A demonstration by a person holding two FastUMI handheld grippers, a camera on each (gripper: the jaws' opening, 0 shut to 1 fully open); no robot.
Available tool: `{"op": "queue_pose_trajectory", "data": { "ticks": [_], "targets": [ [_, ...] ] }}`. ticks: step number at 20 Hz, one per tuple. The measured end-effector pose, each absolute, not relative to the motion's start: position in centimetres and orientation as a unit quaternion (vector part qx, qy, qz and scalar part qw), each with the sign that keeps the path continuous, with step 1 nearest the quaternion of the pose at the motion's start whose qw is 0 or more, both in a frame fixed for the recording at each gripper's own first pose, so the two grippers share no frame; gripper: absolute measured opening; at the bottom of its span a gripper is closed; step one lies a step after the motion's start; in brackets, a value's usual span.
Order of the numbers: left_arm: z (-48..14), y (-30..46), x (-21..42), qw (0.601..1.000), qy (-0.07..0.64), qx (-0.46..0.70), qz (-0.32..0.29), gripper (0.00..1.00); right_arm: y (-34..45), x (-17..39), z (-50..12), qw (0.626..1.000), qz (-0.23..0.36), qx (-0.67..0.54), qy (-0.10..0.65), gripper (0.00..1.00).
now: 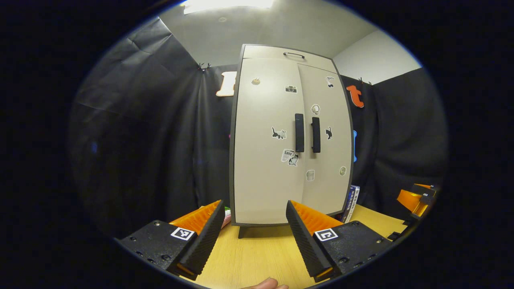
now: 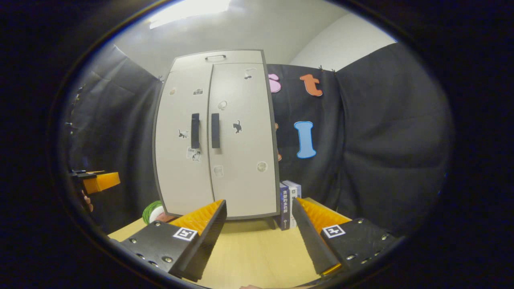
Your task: Grab one shoe with the right hand and put it into the shoe cabinet, grab the other shoe with the left hand and put it into the shoe cabinet; then close the right door with the right hand and the left door with the left hand.
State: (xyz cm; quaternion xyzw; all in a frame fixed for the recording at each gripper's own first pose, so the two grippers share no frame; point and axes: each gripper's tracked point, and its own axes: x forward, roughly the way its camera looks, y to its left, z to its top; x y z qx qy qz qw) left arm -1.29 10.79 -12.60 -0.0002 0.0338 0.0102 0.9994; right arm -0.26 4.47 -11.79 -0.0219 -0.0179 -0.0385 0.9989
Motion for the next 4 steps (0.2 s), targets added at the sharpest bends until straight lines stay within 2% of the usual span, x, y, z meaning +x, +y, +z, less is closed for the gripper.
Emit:
{"op": "queue_pose_trajectory", "data": {
  "ticks": [4],
  "targets": [
    [-12.40,10.59,-1.40,1.000,0.019,-0.016,0.020,0.93,4.64,-1.25,-11.73,0.999,-0.023,-0.020,-0.027,0.97]
  ]
}}
